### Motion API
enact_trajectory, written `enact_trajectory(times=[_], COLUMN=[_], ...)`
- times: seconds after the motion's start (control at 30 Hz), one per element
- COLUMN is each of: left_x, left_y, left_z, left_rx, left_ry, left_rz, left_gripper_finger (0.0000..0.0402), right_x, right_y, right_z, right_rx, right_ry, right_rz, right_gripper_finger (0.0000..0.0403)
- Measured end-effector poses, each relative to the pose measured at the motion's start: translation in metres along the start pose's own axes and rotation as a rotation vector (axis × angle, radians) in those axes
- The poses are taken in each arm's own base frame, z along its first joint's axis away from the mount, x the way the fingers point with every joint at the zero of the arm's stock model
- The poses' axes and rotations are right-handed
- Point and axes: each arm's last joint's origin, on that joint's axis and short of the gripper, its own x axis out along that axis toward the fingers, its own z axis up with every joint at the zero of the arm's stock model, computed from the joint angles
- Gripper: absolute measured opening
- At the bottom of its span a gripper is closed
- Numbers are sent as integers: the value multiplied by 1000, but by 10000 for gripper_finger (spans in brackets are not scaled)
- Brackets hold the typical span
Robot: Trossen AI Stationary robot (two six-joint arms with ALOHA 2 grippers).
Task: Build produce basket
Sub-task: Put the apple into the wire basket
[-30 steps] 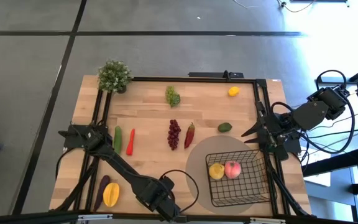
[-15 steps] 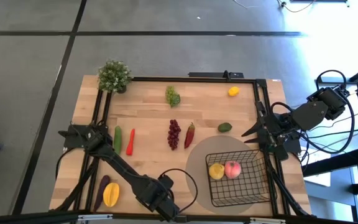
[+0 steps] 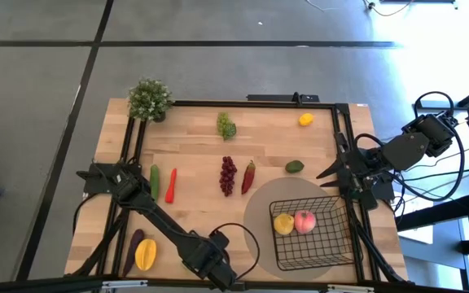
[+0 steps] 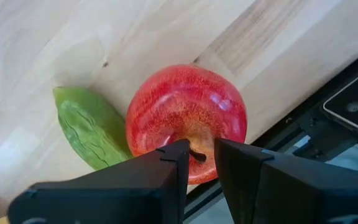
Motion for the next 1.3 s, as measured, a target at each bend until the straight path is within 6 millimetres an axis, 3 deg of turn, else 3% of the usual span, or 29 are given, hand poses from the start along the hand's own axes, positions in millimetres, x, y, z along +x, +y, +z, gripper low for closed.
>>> enact_trajectory(times=[0.37, 0.67, 1.0, 1.3], left_x=[0, 0, 0, -2], left_y=[6, 8, 7, 8], left_z=[0, 0, 2, 18], left_rx=[5, 16, 43, 94], left_ry=[-7, -21, -33, -26], left_rz=[62, 86, 74, 64], left_gripper_finger=[63, 5, 2, 1], right_x=[0, 0, 0, 0], right_y=[0, 0, 0, 0], right_z=[0, 0, 0, 0], right_rx=[0, 0, -3, -27], right_ry=[0, 0, 0, 0], right_rz=[0, 0, 0, 0], right_gripper_finger=[88, 88, 88, 88])
